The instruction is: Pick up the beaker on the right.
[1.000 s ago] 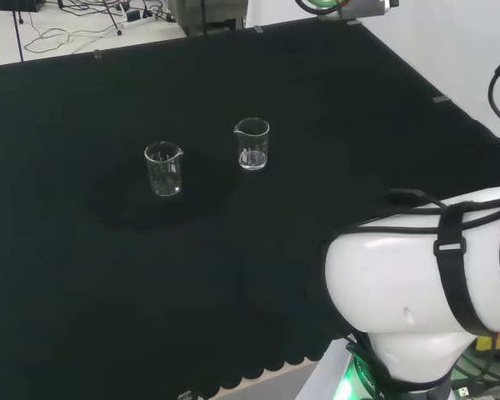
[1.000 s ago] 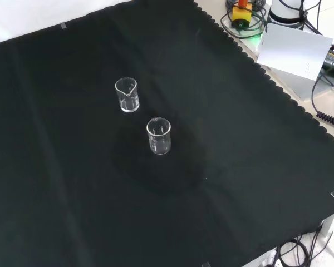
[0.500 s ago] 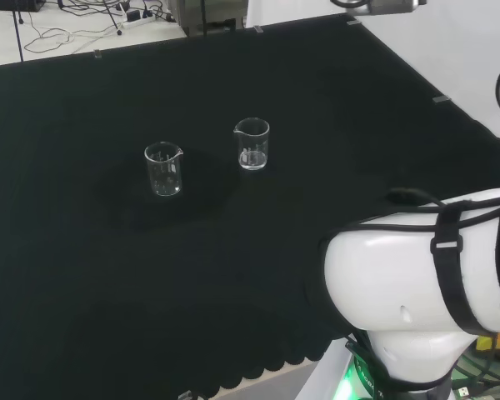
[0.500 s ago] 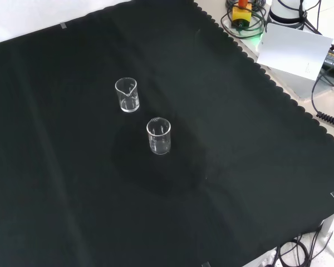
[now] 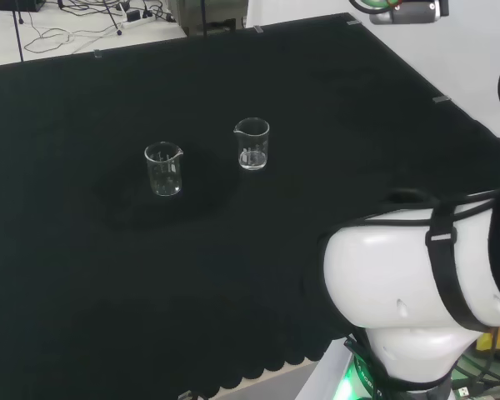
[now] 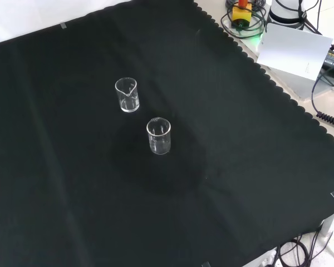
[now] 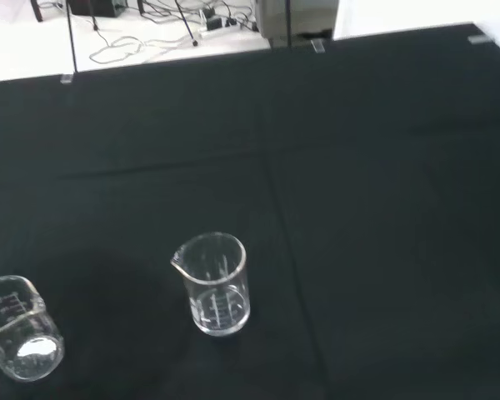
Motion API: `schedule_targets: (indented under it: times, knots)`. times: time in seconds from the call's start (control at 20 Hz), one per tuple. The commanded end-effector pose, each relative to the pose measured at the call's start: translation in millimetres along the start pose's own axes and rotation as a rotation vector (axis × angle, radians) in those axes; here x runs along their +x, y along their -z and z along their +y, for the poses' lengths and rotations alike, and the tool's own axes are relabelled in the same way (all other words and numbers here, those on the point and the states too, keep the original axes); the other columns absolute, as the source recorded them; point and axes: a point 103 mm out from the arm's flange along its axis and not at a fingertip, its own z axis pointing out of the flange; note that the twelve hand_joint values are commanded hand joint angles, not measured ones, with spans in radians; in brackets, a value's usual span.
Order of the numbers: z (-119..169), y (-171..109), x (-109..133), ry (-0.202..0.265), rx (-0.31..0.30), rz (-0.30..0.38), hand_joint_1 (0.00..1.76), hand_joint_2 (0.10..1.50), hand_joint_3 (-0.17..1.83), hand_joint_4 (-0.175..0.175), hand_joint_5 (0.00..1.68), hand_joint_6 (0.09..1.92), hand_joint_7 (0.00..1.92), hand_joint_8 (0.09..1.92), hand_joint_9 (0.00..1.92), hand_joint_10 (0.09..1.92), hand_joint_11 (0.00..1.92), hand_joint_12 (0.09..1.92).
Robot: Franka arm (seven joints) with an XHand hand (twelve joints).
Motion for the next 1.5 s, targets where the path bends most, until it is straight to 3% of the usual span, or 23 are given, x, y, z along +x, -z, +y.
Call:
schedule_targets:
  times: [0.05,0.35,0.65,1.05,1.35,1.5]
  knots:
    - [43,-47,-29,0.001,0.052,0.035,0.18,1.37,0.05,-0.024,0.35,0.09,0.02,0.54,0.13,0.68,0.0,1.23]
    - [98,-88,-42,0.037,0.084,0.07,0.25,1.33,0.04,-0.026,0.35,0.09,0.03,0.54,0.14,0.68,0.0,1.24]
    - [133,-128,-41,0.051,0.121,0.119,0.39,1.26,0.0,-0.028,0.33,0.09,0.07,0.55,0.21,0.69,0.0,1.3]
    - [154,-186,-31,0.115,0.185,0.204,0.53,1.15,-0.06,-0.026,0.32,0.09,0.08,0.57,0.24,0.7,0.0,1.33]
    - [164,-220,-31,0.189,0.223,0.218,0.7,1.05,-0.13,-0.023,0.33,0.09,0.12,0.58,0.27,0.7,0.0,1.34]
    - [169,-239,-32,0.201,0.239,0.242,0.74,1.02,-0.16,-0.021,0.33,0.09,0.12,0.58,0.28,0.69,0.0,1.36]
